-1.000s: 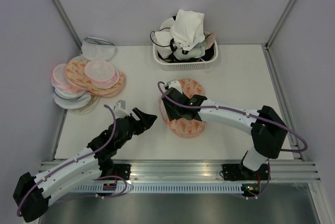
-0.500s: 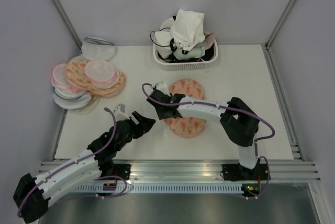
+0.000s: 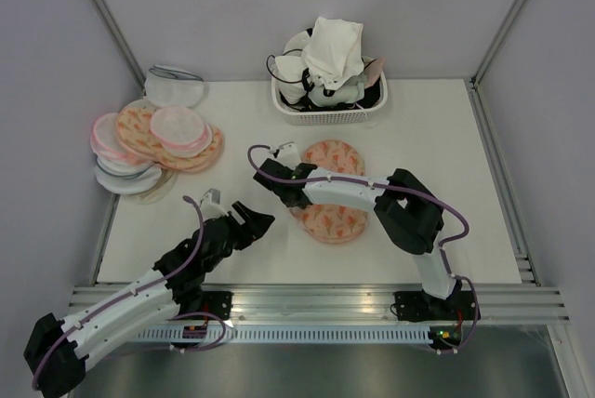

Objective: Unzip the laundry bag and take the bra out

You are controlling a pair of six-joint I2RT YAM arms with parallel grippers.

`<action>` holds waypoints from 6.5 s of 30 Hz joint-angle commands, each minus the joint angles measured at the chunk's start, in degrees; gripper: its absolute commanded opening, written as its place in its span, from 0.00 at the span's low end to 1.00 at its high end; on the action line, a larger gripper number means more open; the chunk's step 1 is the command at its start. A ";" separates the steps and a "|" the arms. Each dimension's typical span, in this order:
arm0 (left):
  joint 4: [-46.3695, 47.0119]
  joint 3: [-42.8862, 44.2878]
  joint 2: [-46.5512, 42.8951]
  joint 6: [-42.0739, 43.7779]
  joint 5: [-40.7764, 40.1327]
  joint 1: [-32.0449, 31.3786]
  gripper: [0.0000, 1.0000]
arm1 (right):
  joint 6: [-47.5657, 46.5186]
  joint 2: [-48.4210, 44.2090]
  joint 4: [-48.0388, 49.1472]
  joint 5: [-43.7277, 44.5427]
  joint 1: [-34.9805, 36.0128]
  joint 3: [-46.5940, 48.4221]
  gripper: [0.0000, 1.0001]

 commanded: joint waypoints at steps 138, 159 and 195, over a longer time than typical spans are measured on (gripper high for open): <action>7.12 5.62 15.95 7.03 7.64 0.58 0.80 | -4.01 -5.00 64.36 -39.13 -38.40 14.26 0.00; -1.86 5.97 9.44 7.47 5.09 3.13 0.82 | -3.74 27.36 39.49 -20.38 -38.05 39.41 0.01; -5.11 4.92 -0.22 6.85 7.63 3.30 0.82 | 3.71 -43.55 11.29 2.19 -39.28 -28.94 0.98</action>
